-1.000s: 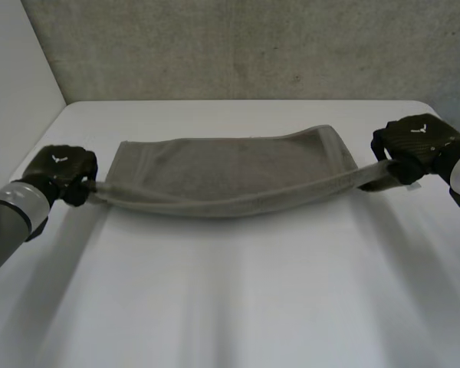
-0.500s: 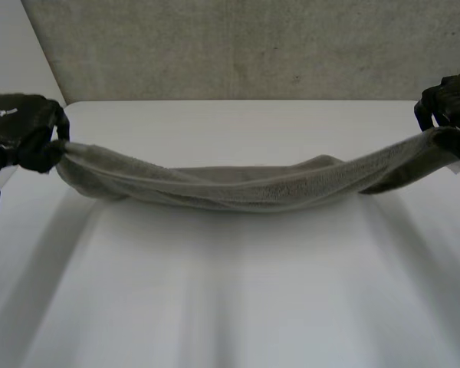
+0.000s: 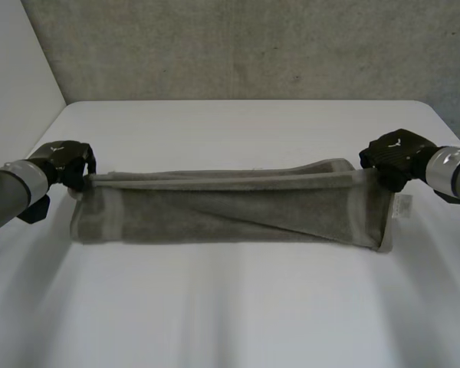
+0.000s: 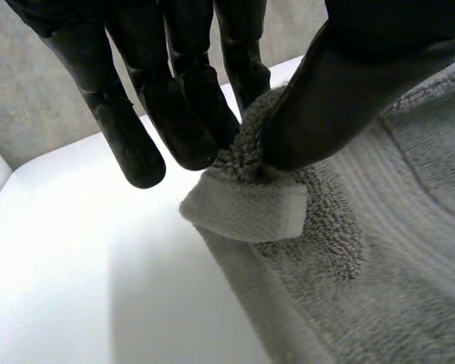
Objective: Fold the towel.
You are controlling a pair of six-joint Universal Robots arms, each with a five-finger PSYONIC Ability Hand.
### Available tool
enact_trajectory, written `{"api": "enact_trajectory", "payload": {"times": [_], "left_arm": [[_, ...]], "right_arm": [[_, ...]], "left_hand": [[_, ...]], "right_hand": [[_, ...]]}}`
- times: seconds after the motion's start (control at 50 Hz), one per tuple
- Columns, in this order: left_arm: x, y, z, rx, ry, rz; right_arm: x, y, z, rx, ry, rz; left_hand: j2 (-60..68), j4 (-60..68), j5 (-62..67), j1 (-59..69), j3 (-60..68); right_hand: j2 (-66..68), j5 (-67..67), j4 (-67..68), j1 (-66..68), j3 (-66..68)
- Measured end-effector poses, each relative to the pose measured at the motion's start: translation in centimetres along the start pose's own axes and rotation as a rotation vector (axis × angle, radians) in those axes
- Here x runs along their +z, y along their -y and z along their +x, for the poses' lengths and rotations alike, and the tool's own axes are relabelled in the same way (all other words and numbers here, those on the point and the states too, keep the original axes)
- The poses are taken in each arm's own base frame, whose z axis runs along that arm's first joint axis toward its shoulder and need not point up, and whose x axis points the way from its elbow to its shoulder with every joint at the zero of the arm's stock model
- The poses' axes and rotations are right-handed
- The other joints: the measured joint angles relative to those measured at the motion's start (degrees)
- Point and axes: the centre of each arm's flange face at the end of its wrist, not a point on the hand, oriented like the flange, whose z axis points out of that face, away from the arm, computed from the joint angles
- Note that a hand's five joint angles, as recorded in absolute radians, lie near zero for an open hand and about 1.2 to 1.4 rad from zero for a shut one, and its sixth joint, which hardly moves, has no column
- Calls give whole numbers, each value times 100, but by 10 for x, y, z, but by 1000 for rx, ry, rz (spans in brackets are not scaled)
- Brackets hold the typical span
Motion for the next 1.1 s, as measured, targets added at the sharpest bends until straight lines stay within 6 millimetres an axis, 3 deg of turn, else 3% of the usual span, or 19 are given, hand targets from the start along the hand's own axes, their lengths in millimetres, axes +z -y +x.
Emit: {"api": "enact_trajectory", "payload": {"times": [0.14,0.5,0.58,0.68,0.74,0.84,0.9,1.1], "left_arm": [[24,-2,-3,7,18,3],[52,-6,6,21,3,41],[56,-7,8,26,-2,51],[61,-7,10,31,-4,63],[63,-6,9,31,5,69],[66,-1,5,18,41,90],[66,2,4,4,56,103],[59,17,4,-31,73,145]], "right_arm": [[28,-8,-2,-27,-35,45],[59,-12,-3,-56,-100,112],[64,-13,-4,-61,-107,117],[70,-16,-5,-67,-115,123],[73,-17,-5,-73,-126,131],[79,-18,-1,-87,-175,145],[81,-16,1,-83,-205,155],[76,2,14,-16,-286,244]], "left_hand": [[28,0,0,0,27],[26,-4,-3,-3,24],[-896,-1046,-771,-649,-946],[-2928,-3009,-2835,-2742,-2865],[-3542,-3665,-3560,-3406,-3556],[-5764,-5861,-5824,-5537,-5787],[-5923,-6014,-6035,-5714,-5980],[-5936,-6021,-6052,-5714,-5981]], "right_hand": [[0,18,0,0,0],[0,47,0,0,0],[1,48,0,0,0],[2,61,0,0,0],[-781,-854,-841,-806,-771],[-5753,-5860,-5620,-5685,-5559],[-6197,-6315,-6174,-6228,-6153],[-6197,-6315,-6174,-6290,-6164]]}}
